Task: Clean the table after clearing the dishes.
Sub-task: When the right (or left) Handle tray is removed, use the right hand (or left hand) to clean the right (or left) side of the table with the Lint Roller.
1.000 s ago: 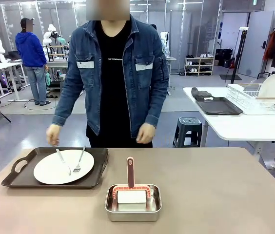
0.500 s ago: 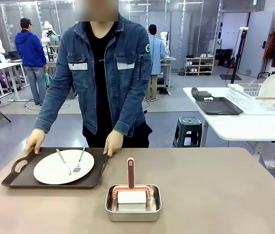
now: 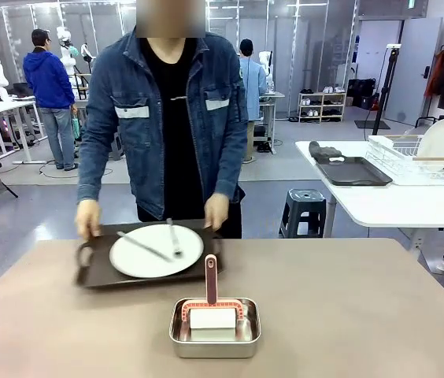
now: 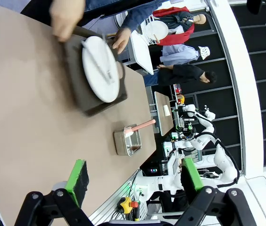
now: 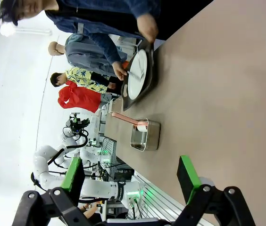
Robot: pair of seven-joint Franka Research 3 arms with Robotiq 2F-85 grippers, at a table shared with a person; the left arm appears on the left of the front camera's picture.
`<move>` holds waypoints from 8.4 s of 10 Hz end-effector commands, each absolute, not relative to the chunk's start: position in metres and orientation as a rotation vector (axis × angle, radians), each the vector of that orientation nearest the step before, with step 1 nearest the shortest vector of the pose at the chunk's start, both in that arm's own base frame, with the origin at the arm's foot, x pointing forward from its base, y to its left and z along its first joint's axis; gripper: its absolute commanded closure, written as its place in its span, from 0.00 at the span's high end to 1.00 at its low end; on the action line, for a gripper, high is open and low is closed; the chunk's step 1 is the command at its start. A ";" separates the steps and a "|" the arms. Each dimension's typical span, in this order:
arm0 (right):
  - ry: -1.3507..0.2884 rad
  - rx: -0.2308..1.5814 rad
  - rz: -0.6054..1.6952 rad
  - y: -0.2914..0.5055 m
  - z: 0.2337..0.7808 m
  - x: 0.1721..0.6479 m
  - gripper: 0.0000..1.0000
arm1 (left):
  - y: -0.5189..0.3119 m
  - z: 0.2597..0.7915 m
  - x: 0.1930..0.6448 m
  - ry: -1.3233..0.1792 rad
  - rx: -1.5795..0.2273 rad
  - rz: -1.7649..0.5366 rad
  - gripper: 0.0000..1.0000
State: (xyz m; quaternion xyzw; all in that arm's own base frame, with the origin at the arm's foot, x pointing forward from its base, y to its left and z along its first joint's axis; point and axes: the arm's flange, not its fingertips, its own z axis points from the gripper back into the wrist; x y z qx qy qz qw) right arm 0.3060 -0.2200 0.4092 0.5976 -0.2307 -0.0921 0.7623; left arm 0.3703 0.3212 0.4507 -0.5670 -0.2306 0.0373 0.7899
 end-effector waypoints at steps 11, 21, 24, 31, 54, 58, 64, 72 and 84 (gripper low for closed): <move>-0.508 1.305 -0.196 -0.219 0.411 0.307 1.00 | 0.123 0.556 0.427 -0.371 -0.681 -0.694 1.00; -0.508 1.305 -0.196 -0.219 0.411 0.307 1.00 | -0.192 0.511 0.440 -0.040 -0.246 -1.371 1.00; -0.508 1.305 -0.196 -0.219 0.411 0.307 1.00 | -0.204 0.504 0.446 -0.048 -0.203 -1.338 1.00; -0.508 1.305 -0.196 -0.219 0.411 0.307 1.00 | -0.276 0.504 0.469 -0.013 -0.173 -1.468 1.00; -0.508 1.305 -0.196 -0.219 0.411 0.307 1.00 | -0.389 0.415 0.470 0.109 -0.111 -1.600 0.16; -0.508 1.305 -0.196 -0.219 0.411 0.307 1.00 | -0.390 0.416 0.473 0.127 -0.101 -1.576 0.05; -0.508 1.305 -0.196 -0.219 0.411 0.307 1.00 | -0.389 0.481 0.454 0.104 -0.085 -1.443 0.00; -0.508 1.305 -0.196 -0.219 0.411 0.307 1.00 | -0.229 0.532 0.459 -0.143 -0.393 -0.282 0.00; -0.508 1.305 -0.196 -0.219 0.411 0.307 1.00 | -0.150 0.482 0.532 -0.114 -0.555 -0.106 0.20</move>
